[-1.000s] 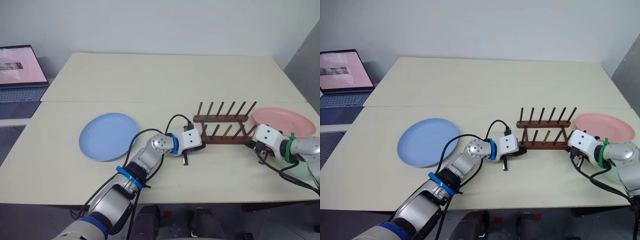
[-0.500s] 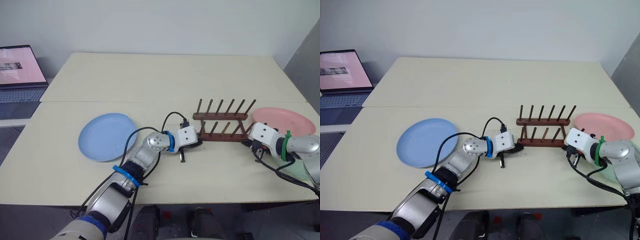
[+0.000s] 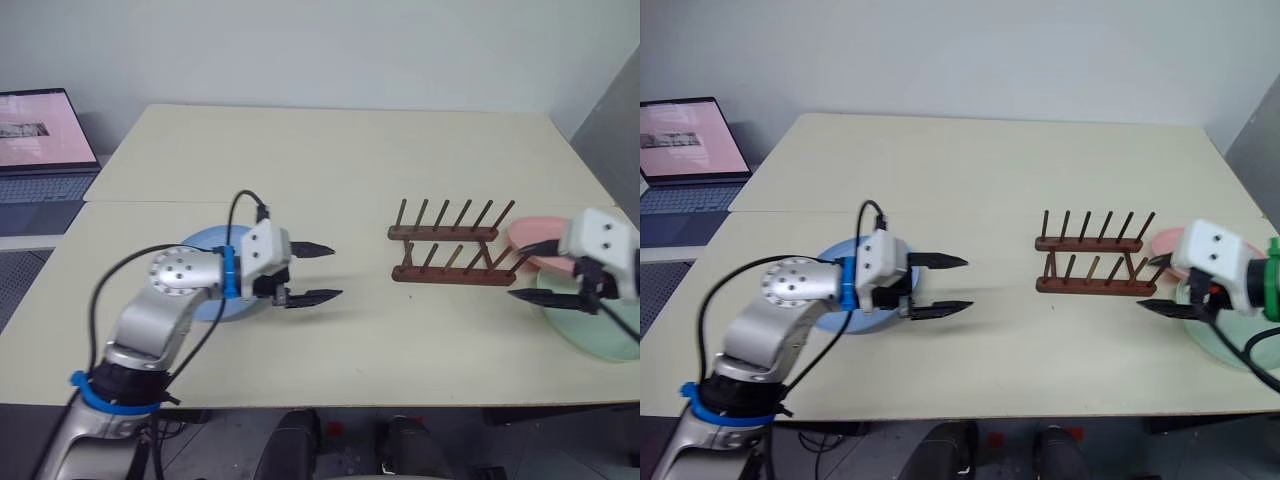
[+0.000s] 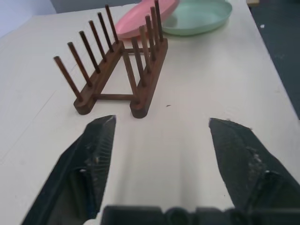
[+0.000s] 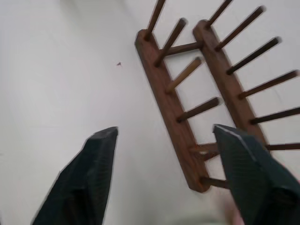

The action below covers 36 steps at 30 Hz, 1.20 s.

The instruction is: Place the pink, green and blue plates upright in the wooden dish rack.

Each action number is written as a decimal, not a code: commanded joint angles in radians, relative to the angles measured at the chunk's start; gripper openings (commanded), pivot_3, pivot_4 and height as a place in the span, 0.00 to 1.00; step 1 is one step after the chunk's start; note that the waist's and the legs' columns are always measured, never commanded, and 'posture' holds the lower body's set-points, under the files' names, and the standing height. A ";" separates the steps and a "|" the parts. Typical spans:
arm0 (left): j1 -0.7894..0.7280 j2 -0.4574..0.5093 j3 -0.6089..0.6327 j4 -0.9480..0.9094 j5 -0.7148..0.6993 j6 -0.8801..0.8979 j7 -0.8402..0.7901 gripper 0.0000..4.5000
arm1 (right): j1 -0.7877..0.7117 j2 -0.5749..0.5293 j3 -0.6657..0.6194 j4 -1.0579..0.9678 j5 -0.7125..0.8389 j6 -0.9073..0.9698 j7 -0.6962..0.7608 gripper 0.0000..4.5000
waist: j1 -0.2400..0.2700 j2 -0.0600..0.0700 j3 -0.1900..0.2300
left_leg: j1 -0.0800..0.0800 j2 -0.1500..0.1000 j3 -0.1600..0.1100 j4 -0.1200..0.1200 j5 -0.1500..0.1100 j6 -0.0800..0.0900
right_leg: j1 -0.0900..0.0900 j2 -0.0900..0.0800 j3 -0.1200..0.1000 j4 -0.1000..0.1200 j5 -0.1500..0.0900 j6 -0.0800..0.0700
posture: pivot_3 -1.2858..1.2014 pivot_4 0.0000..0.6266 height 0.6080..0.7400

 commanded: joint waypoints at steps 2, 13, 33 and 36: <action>-0.017 0.012 0.035 -0.114 -0.118 0.077 0.001 0.99 | -0.007 -0.035 -0.036 0.076 -0.052 -0.073 -0.017 1.00 | 0.000 0.000 0.000 | 0.000 0.000 0.000 0.000 -0.001 -0.002 | 0.000 0.000 0.000 -0.001 0.000 0.000 | 0.52 0.24 1.00; -0.175 -0.101 -0.097 -0.096 -0.115 0.056 0.016 0.99 | -0.218 -0.019 0.324 0.475 -0.334 -0.279 -0.124 1.00 | -0.008 0.000 0.000 | 0.000 0.000 0.004 -0.001 0.001 0.002 | -0.001 0.000 0.003 0.000 0.000 -0.001 | 0.52 0.24 1.00; -0.266 -0.207 -0.166 0.007 -0.083 0.007 -0.006 1.00 | -0.427 0.092 0.489 0.821 -0.474 -0.391 -0.090 0.08 | -0.009 0.000 0.000 | 0.001 0.000 0.007 0.000 0.001 0.002 | -0.001 0.002 0.003 0.002 0.001 0.001 | 0.52 0.24 1.00; -0.270 -0.206 -0.163 0.016 -0.082 0.005 -0.009 1.00 | -0.427 0.084 0.479 0.809 -0.468 -0.388 -0.083 0.00 | -0.009 0.000 0.000 | 0.001 0.000 0.007 0.001 0.001 0.002 | 0.000 0.002 0.002 0.002 0.001 0.002 | 0.52 0.24 1.00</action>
